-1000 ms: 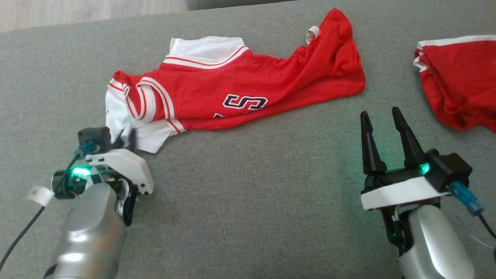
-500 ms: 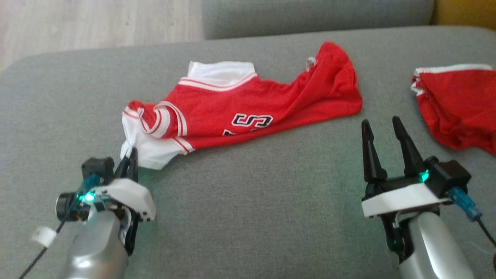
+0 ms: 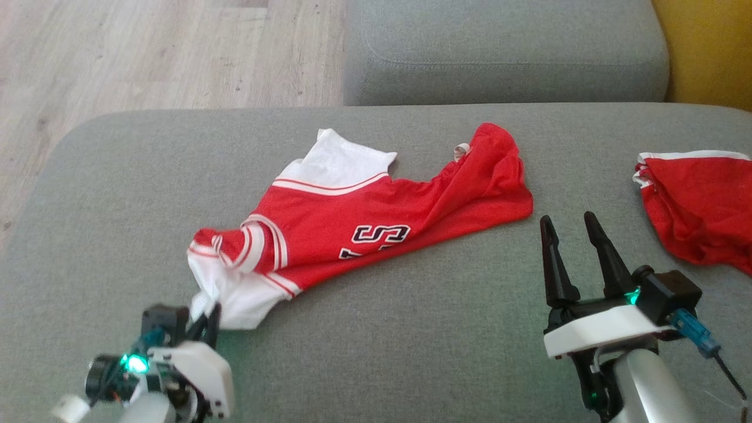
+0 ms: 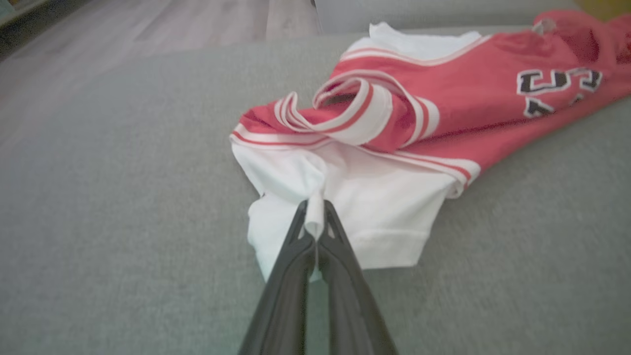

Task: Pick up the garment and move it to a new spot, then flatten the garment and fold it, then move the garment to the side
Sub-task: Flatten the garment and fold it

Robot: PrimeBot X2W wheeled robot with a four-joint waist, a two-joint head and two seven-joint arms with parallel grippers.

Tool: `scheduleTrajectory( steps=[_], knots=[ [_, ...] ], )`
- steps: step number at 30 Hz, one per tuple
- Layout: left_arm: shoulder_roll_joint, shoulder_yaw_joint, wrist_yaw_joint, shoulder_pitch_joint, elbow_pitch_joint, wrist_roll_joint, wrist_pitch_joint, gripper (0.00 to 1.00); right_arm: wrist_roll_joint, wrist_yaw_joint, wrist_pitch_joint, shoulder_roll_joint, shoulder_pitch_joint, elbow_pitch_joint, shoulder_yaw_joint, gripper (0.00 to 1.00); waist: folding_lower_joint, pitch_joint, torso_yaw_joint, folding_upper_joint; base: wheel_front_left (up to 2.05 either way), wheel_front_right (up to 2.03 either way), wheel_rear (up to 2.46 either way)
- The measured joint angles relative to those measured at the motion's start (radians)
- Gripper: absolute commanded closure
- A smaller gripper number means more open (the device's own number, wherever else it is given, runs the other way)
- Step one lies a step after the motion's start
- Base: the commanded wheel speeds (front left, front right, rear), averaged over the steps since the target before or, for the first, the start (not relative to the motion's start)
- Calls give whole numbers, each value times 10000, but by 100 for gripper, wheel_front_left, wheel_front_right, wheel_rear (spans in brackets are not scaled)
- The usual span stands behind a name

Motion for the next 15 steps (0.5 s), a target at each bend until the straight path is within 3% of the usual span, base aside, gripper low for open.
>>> scheduleTrajectory(
  steps=[1,2,6,10,15],
  knots=[
    [42,-13,48,255,-282,-69,244,84,0,2,0,0,0,8,17,0,0,-12,-15,0,0,0,0],
    [79,-12,196,492,-610,-127,366,2,0,0,0,0,-1,15,33,0,0,-16,-41,0,0,0,0],
    [186,153,610,831,-1939,-157,322,0,-2,2,0,0,-3,25,35,0,0,35,-135,0,0,0,0],
    [127,418,683,573,-3379,-155,-1312,0,-31,2,0,0,-14,0,46,0,2,170,-222,0,0,0,0],
    [-244,742,782,56,-4040,-161,-2681,0,-309,0,0,0,-115,-157,155,0,2,357,-371,0,0,0,0]
  ],
)
